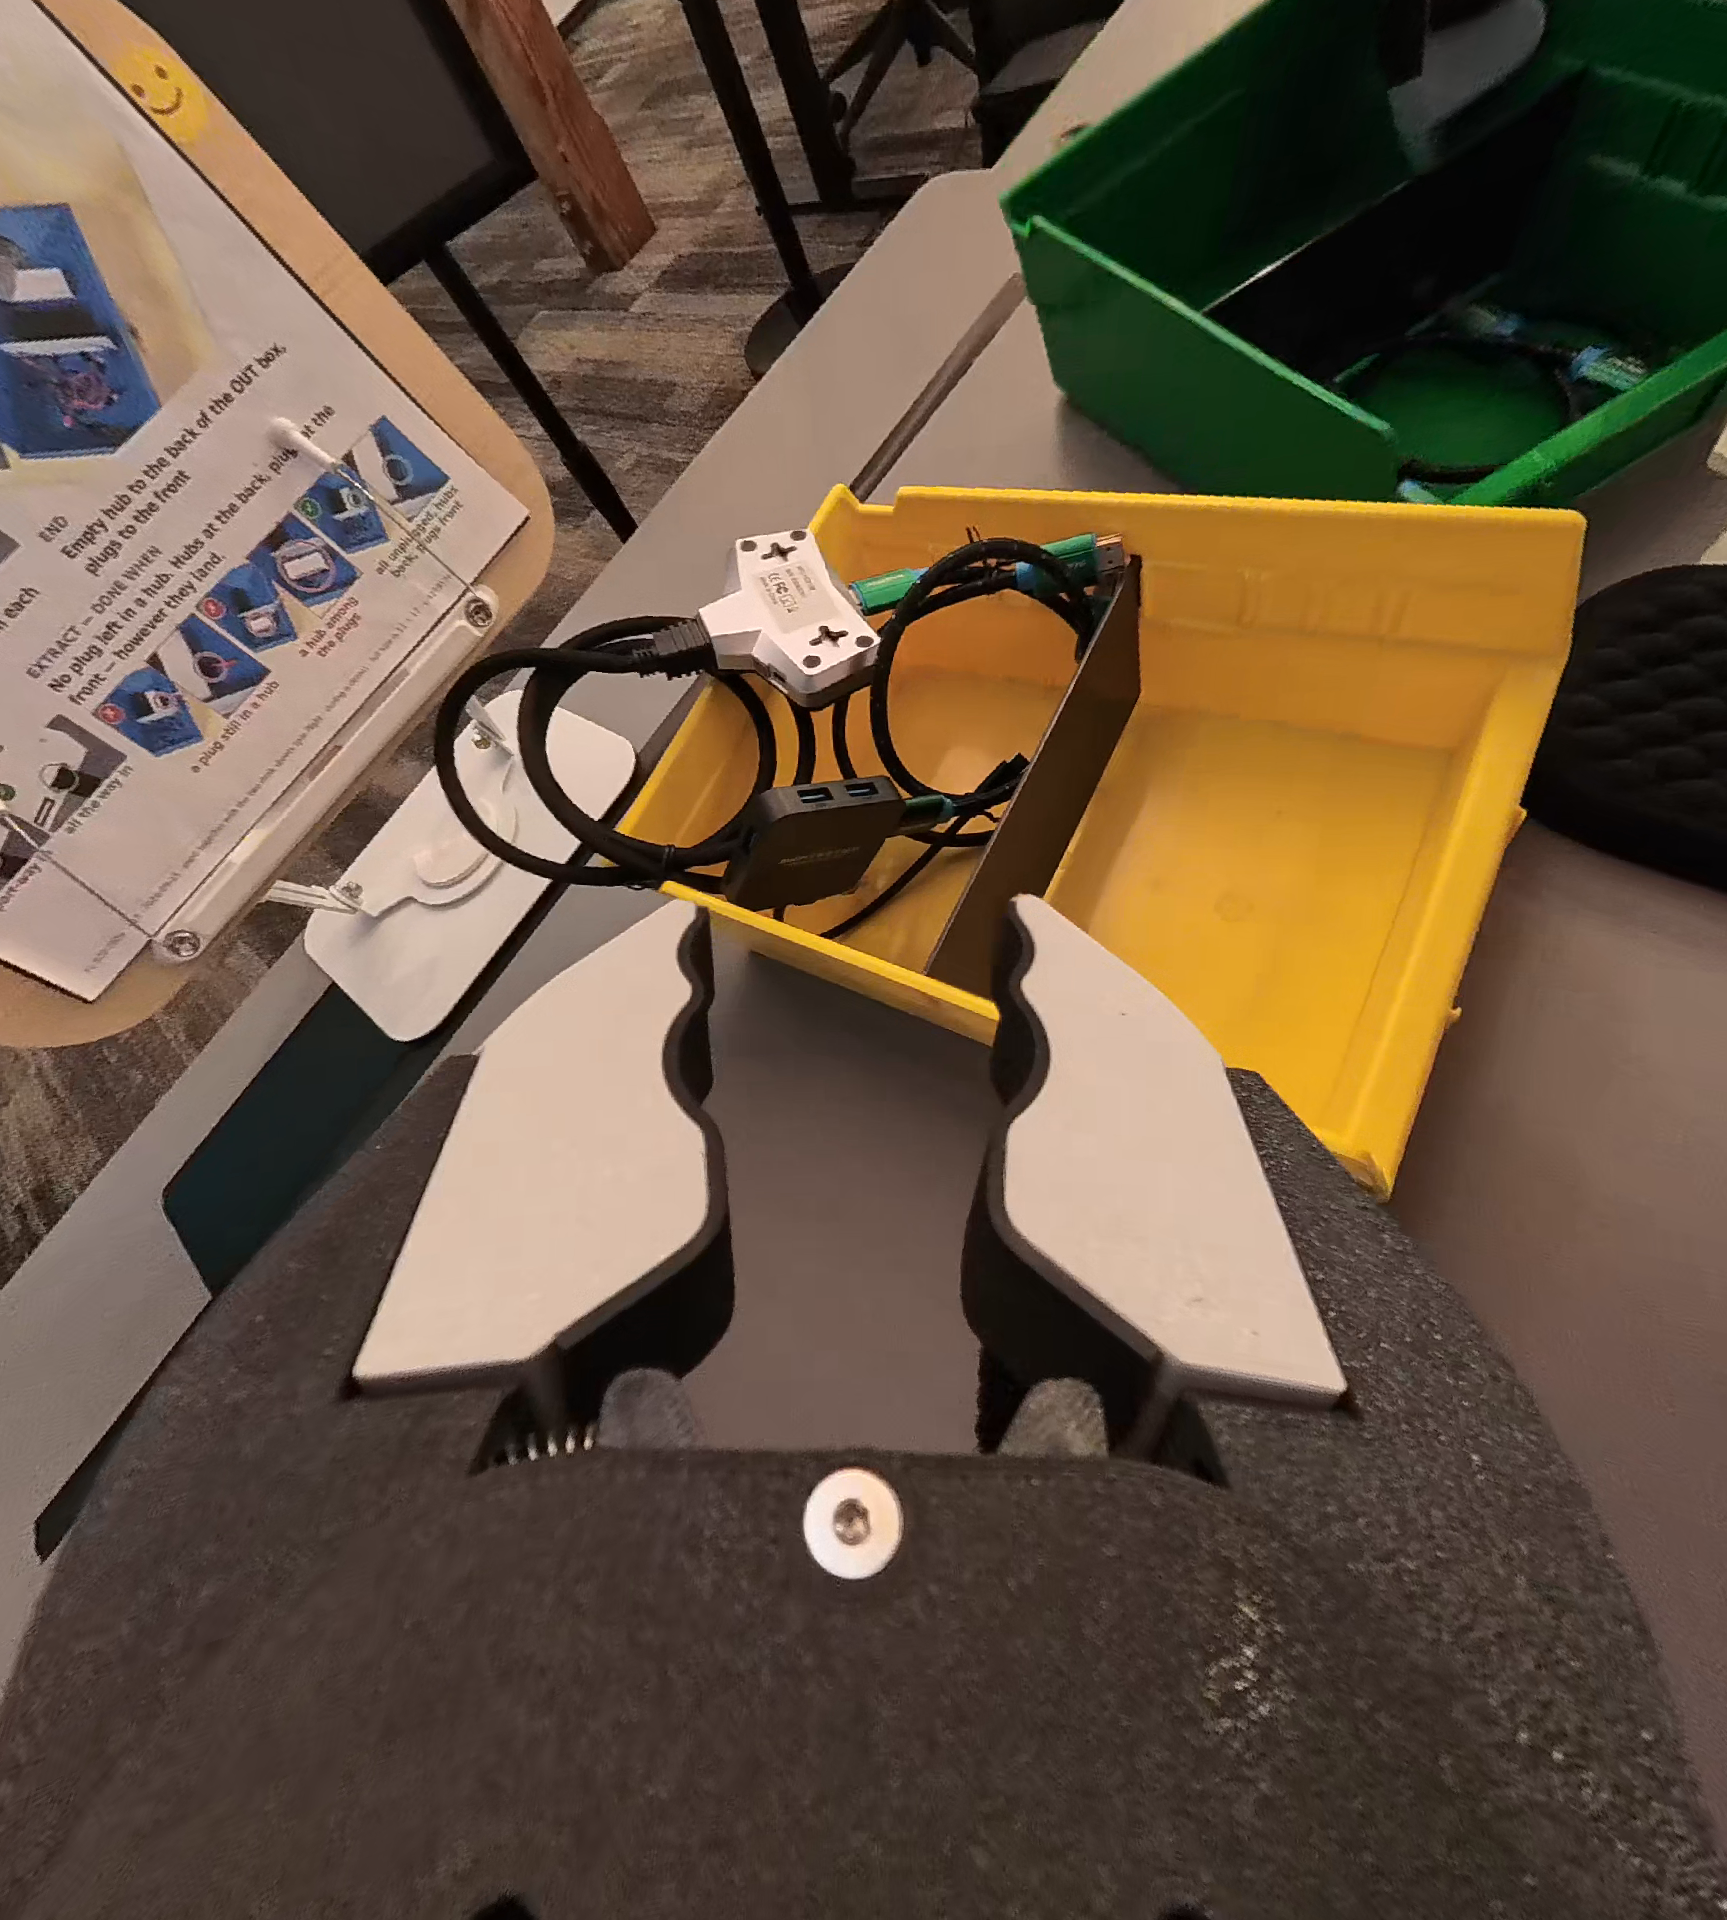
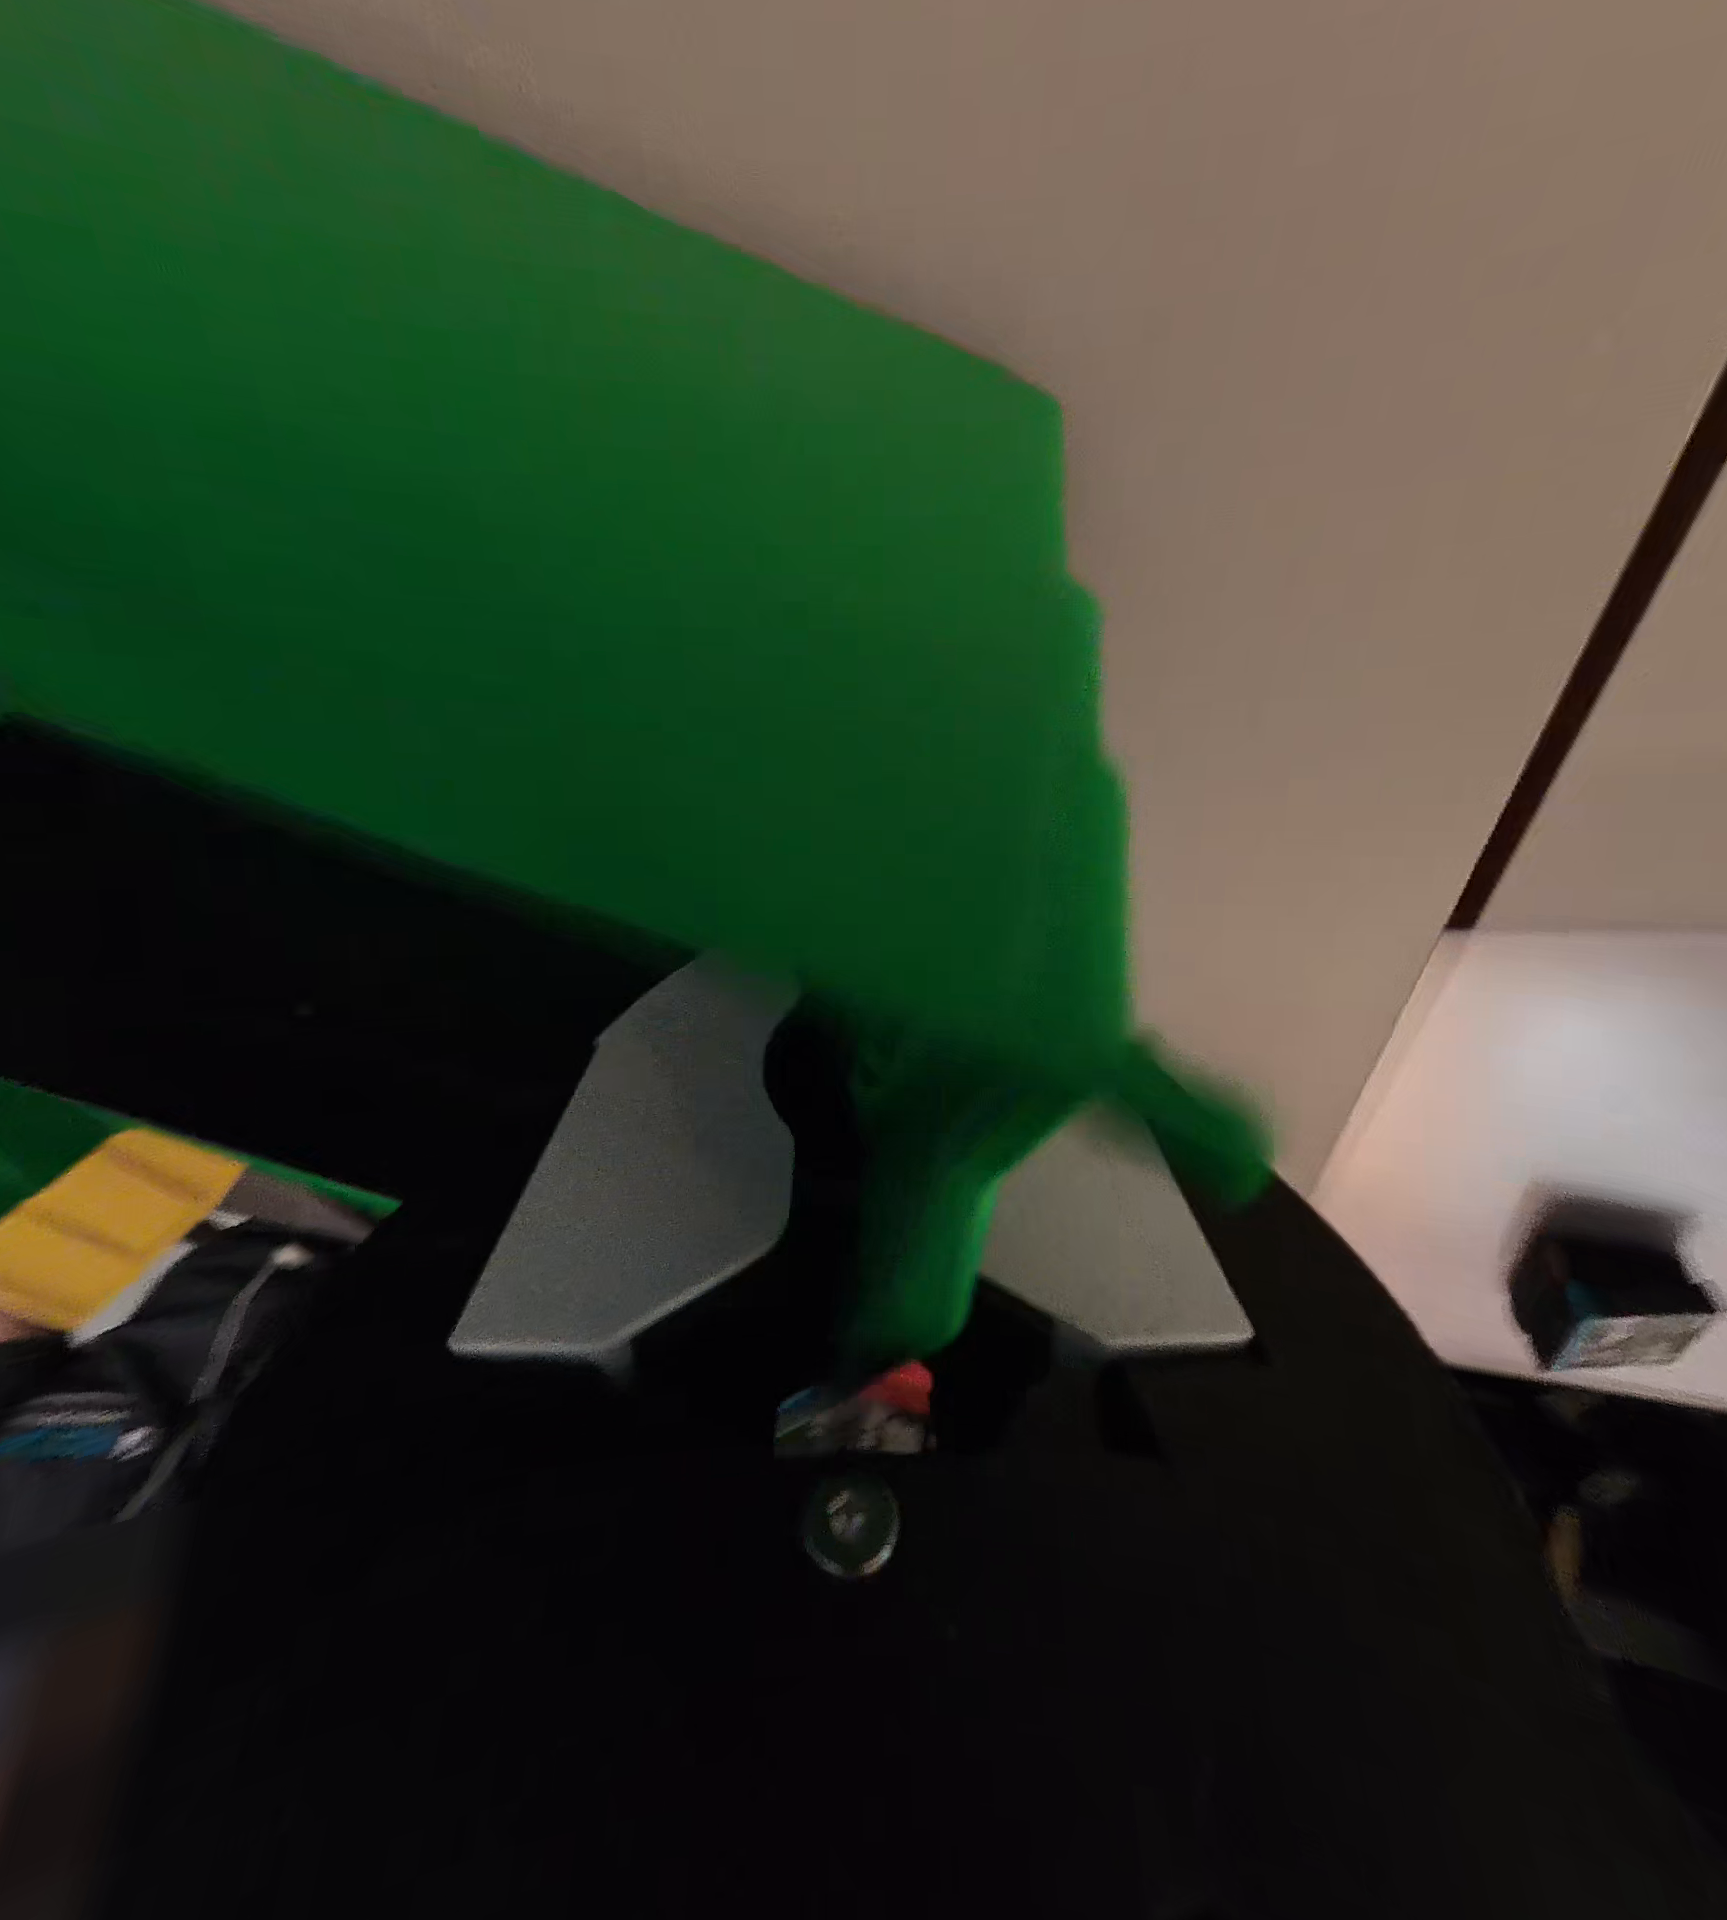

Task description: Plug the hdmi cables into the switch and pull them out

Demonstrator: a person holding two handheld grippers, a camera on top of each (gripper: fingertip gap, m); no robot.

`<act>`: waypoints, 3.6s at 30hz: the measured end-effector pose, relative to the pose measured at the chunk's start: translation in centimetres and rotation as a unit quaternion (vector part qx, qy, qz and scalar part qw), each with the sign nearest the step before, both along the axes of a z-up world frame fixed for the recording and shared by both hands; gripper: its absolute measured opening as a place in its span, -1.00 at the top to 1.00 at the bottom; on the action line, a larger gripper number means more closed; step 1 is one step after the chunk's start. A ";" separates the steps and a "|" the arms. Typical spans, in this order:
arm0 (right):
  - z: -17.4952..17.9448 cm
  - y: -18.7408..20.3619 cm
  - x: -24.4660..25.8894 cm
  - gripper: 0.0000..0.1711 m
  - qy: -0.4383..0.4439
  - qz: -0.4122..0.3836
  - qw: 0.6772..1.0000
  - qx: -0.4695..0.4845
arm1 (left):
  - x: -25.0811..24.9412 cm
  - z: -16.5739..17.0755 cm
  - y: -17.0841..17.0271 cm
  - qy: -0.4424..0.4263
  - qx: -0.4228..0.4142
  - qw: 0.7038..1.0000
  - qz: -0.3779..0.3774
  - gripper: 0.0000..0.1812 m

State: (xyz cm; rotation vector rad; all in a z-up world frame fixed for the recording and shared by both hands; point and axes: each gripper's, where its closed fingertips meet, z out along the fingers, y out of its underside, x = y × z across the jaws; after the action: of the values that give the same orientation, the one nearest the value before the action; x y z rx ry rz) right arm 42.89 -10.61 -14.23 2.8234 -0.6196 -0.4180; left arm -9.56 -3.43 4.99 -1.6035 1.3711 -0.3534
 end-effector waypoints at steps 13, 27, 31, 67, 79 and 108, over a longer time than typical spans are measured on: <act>19.5 5.7 -13.0 0.69 -0.118 0.034 0.805 0.581 | -5.6 4.0 3.0 -0.041 0.019 0.997 0.068 0.38; 6.4 6.4 -30.2 0.63 -0.161 0.220 0.910 0.312 | -12.5 8.8 2.4 -0.115 0.048 0.988 0.091 0.41; 4.1 5.9 -30.7 0.84 -0.153 0.201 0.934 0.254 | -14.4 9.8 2.0 -0.137 0.046 0.986 0.085 0.41; 5.3 17.8 -69.9 0.73 0.134 0.210 0.921 0.301 | -22.6 12.7 2.8 -0.239 0.039 0.962 0.125 0.48; 14.0 14.3 -62.8 0.90 0.098 0.251 0.790 0.551 | -23.2 12.3 3.9 -0.239 0.029 0.959 0.152 0.43; 1.0 -4.3 -10.9 0.87 -0.165 -0.006 0.963 0.213 | -17.6 8.8 6.1 -0.117 0.042 0.977 0.175 0.42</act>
State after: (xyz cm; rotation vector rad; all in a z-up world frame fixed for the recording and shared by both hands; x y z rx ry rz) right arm 31.95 -14.93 -13.25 3.3411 -0.6767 -0.0833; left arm -27.20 2.66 13.75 -1.6381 0.8946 -0.2578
